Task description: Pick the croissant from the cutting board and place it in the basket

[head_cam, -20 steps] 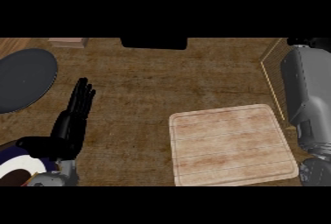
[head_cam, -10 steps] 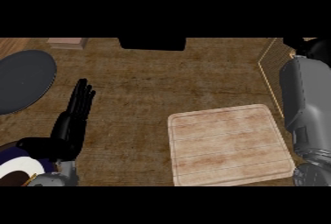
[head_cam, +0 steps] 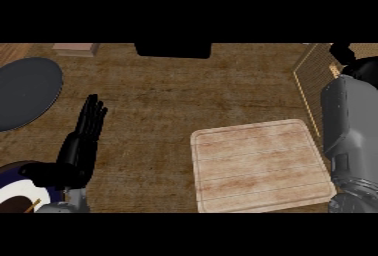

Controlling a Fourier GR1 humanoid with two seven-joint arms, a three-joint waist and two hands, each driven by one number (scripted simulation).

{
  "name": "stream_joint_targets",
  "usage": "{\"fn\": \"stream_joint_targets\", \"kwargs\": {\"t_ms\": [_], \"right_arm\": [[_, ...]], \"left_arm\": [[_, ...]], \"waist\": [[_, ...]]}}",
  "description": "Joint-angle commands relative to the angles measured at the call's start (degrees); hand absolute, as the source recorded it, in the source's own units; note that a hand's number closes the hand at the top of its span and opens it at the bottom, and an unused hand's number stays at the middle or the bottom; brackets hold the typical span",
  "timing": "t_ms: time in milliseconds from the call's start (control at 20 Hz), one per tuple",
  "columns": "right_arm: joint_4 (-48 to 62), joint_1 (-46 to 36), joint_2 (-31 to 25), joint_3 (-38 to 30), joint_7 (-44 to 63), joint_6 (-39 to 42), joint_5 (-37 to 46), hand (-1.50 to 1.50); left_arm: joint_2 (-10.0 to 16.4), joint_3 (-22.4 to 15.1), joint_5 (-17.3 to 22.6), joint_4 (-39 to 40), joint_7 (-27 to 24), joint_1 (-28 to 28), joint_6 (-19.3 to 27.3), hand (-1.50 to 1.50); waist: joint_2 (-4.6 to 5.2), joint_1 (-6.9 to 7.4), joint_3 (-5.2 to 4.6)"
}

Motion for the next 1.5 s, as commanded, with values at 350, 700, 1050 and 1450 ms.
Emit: {"fn": "stream_joint_targets", "kwargs": {"t_ms": [350,700,1050,1450], "right_arm": [[0.84,2.76,2.19,-2.31,6.98,-9.59,2.31,-1.50],[-6.26,2.26,3.19,0.01,9.79,-9.69,13.41,-1.50],[-18.84,3.29,8.53,0.07,13.03,-3.13,20.51,-1.50],[-30.20,6.54,8.71,4.90,15.44,-5.29,19.35,-1.50]], "left_arm": [[-0.28,0.09,-0.10,-1.85,1.28,0.47,0.34,0.00],[-0.34,-0.78,-1.29,-0.44,0.03,1.63,-0.18,0.00],[-0.08,-0.08,-0.17,-3.04,3.04,1.05,-0.36,0.00],[0.92,0.75,-0.17,-3.55,2.61,2.59,-0.88,0.00]], "waist": [[0.95,-0.17,1.21],[0.80,-0.52,1.13],[-0.02,-1.57,1.10],[-0.51,-0.92,1.12]]}}
